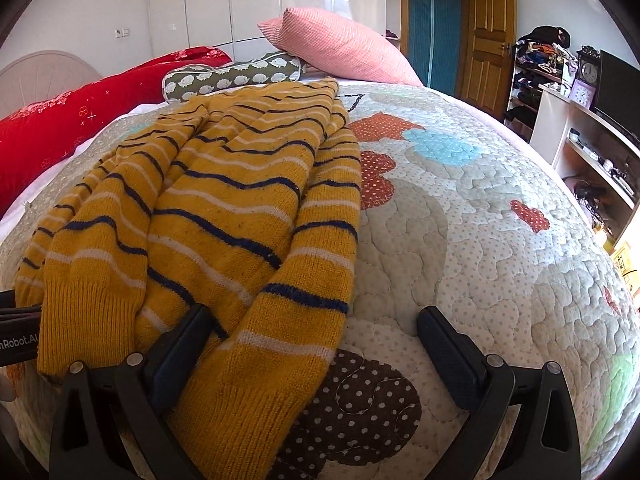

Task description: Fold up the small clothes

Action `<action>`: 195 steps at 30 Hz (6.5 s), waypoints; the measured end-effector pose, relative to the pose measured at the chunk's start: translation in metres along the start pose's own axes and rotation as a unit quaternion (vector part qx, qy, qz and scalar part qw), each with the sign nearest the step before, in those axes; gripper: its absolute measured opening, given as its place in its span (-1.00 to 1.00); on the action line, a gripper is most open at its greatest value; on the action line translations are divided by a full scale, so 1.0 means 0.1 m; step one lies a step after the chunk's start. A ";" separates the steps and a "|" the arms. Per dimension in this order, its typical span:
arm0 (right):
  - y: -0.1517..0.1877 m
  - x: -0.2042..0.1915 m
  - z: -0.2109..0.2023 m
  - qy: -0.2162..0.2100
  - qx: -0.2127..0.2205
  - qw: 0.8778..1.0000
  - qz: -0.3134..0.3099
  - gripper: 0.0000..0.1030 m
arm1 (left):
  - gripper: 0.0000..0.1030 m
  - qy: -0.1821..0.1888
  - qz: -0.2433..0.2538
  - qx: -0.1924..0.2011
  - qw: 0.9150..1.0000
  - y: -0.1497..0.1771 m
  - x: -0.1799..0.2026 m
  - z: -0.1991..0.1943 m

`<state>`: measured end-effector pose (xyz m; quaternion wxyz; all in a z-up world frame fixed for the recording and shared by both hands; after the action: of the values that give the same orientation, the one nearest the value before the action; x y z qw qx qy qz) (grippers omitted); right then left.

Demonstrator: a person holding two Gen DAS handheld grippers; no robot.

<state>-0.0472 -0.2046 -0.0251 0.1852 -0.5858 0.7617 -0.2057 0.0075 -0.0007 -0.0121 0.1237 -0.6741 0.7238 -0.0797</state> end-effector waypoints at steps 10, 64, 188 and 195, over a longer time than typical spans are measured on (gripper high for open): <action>0.04 0.02 -0.02 0.000 0.011 1.000 0.002 0.99 | 1.00 -0.032 0.015 0.001 0.999 0.04 0.02 -0.03; -0.25 0.05 -0.93 -0.049 -0.018 0.997 -0.057 0.60 | 0.83 0.035 -0.043 0.072 0.996 0.30 -0.63 -0.70; -0.55 2.32 -0.33 -0.146 -0.008 0.939 0.311 -0.84 | -0.54 0.181 -0.023 0.044 0.982 0.32 -0.86 -1.03; -1.10 2.86 -1.32 -0.035 0.097 0.939 0.327 -0.84 | -0.53 0.191 -0.046 0.044 0.980 0.21 -1.03 -0.87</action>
<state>-0.0962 -0.4944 0.1329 0.3250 -0.2905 0.8806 -0.1859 -0.0308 0.0994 0.0728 0.0092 -0.6730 0.6979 -0.2447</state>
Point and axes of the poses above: each gripper's, at about its wrist camera, not at the fingertips, and z roughly the way its jaws point, x to its right, y to its underside, the point moved 1 cm from there along z, roughly the way its jaws point, and after that the axes turned 13 degrees about -x, right-handed, at the moved point
